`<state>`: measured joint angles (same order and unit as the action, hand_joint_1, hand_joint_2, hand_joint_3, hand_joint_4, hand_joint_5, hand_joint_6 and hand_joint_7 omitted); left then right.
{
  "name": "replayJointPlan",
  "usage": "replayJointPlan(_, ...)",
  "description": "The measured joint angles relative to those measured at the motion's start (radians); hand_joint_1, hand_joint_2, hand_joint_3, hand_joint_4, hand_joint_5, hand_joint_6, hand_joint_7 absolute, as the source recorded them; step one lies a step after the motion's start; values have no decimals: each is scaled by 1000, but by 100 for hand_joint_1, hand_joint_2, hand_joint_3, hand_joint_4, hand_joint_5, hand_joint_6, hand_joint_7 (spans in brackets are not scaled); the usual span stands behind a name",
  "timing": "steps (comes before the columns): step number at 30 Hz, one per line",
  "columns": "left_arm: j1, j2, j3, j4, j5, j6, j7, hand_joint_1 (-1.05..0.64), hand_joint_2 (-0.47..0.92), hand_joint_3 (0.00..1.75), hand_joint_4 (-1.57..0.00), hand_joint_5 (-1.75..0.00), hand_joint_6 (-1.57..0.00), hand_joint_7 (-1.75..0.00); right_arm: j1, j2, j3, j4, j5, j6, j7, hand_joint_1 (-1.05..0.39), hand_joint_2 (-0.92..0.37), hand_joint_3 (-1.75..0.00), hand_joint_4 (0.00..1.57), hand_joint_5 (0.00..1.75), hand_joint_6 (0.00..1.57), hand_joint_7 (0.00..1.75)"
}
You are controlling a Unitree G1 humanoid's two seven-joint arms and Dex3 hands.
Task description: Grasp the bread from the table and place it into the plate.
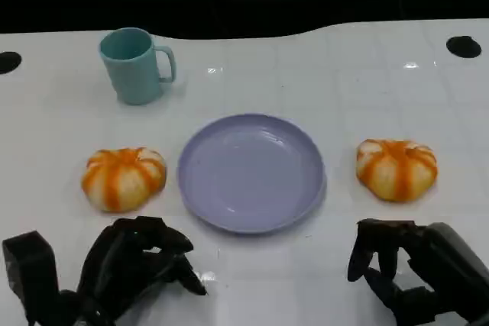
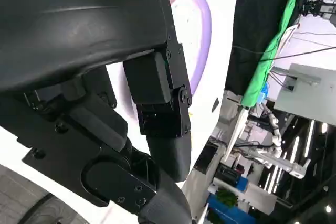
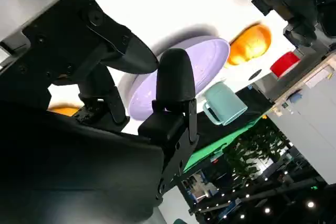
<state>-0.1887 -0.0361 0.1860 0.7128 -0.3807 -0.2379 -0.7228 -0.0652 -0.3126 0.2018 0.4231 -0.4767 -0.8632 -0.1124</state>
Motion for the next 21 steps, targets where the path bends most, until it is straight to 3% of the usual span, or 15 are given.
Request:
replayJointPlan(4,0,0,0,0,0,-1,0,-105,71,0,-157,-59,-157,-21,0,-2,0,-6,-1,2,0,-14,-40,-131,79,174,69,141)
replayJointPlan(11,0,1,-1,0,0,-5,0,-105,70,0,-157,-59,-157,-22,0,-37,-18,-61,-3,18,7,-14,-56,-95,76,156,74,111)
replayJointPlan(14,0,1,-1,0,0,-3,0,-105,70,0,-157,-60,-157,-22,0,-40,-28,-77,-3,25,9,-16,-64,-70,73,136,77,83)
replayJointPlan(18,0,1,-1,0,0,-1,0,-105,70,0,-157,-59,-157,-22,-2,-52,-38,-106,-22,30,8,-21,-62,-68,68,126,76,67)
replayJointPlan(21,0,1,-1,0,0,-1,0,-105,69,0,-157,-59,-157,-22,-8,-61,-45,-109,-49,32,-2,-29,-78,-42,56,119,71,47)
